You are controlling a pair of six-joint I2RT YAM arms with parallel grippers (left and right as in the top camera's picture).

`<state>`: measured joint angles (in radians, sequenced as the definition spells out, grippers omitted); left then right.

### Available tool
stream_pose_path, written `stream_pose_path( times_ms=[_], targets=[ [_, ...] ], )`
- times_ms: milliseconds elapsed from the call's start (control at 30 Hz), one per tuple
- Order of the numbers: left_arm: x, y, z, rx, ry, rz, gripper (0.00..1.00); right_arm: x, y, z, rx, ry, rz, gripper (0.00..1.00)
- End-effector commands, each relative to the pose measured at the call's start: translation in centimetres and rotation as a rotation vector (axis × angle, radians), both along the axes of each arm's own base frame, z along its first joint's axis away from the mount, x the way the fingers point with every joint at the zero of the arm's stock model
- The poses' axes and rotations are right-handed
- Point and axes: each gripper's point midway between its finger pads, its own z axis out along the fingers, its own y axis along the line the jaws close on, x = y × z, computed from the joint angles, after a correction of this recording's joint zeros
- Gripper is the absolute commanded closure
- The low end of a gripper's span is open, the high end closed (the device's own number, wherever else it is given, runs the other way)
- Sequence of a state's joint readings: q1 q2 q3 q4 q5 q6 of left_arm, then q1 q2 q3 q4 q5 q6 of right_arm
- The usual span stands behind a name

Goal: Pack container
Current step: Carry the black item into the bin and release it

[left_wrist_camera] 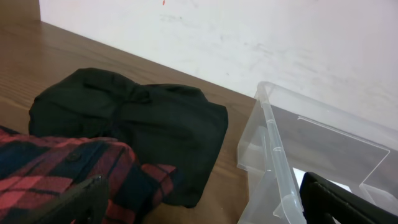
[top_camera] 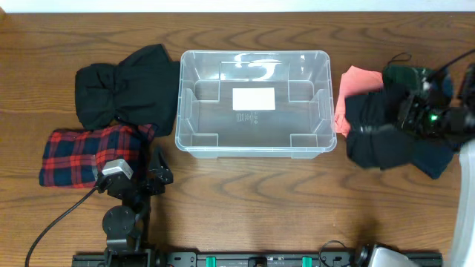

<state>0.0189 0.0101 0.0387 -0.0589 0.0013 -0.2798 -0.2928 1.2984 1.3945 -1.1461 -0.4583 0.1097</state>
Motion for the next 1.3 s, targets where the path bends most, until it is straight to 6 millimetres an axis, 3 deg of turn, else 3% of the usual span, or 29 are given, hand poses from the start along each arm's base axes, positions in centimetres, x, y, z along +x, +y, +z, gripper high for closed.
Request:
stream_pose_path(
  times_ms=[0,100,200,467,600,867,900,933,1000,1167,1267],
  targets=[
    [0.0,0.0,-1.8,0.012,0.041,-0.003,0.02,-0.1,4.6,3.2,0.152,-0.065,0.035,0.99],
    [0.0,0.0,-1.8,0.012,0.041,-0.004,0.02,0.8,8.8,4.4,0.216,-0.094,0.085,0.99],
    [0.0,0.0,-1.8,0.012,0.041,-0.003,0.02,2.7,13.6,4.1,0.256,-0.082,0.089,0.99],
    [0.0,0.0,-1.8,0.012,0.041,-0.003,0.02,7.5,27.4,-2.1,0.355,0.013,0.056,0.99],
    [0.0,0.0,-1.8,0.012,0.041,-0.003,0.02,9.7,31.8,-7.0,0.408,0.072,0.037,0.99],
    [0.0,0.0,-1.8,0.012,0.041,-0.004,0.02,12.2,36.4,-16.2,0.532,0.21,-0.028,0.98],
    [0.0,0.0,-1.8,0.012,0.041,-0.003,0.02,12.5,36.6,-16.8,0.533,0.203,-0.025,0.93],
    [0.0,0.0,-1.8,0.012,0.041,-0.003,0.02,12.7,36.6,-16.9,0.53,0.193,-0.018,0.87],
    [0.0,0.0,-1.8,0.012,0.041,-0.003,0.02,13.6,36.5,-16.5,0.492,0.1,0.057,0.62],
    [0.0,0.0,-1.8,0.012,0.041,-0.004,0.02,14.6,34.1,-14.7,0.378,-0.015,0.169,0.39],
    [0.0,0.0,-1.8,0.012,0.041,-0.003,0.02,15.3,31.2,-11.9,0.343,-0.07,0.182,0.37]
  ],
)
